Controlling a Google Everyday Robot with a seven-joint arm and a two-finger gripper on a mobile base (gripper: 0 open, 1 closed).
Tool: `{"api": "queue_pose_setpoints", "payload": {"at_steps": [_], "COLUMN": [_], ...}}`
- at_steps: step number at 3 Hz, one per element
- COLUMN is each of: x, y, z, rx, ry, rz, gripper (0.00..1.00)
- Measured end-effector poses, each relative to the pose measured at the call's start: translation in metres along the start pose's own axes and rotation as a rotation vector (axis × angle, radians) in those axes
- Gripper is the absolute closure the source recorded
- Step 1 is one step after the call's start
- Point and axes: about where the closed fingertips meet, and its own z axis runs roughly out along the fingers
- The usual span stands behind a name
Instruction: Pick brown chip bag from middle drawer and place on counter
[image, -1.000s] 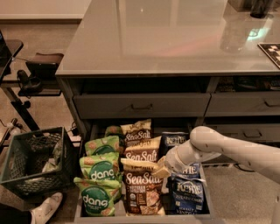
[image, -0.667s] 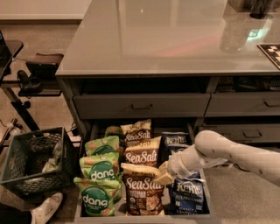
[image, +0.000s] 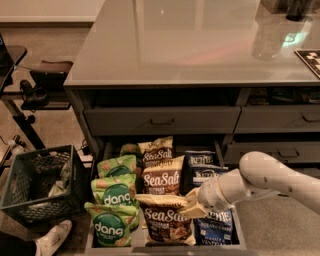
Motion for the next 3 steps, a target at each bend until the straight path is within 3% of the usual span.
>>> {"api": "queue_pose_setpoints", "payload": {"at_steps": [2, 3], "x": [-0.071, -0.09], "y": [0.026, 0.022], "z": [-0.051, -0.076], "rx": [0.016, 0.032], "ry": [-0.017, -0.057], "rz": [-0.105, -0.145], "gripper": [1.0, 1.0]}}
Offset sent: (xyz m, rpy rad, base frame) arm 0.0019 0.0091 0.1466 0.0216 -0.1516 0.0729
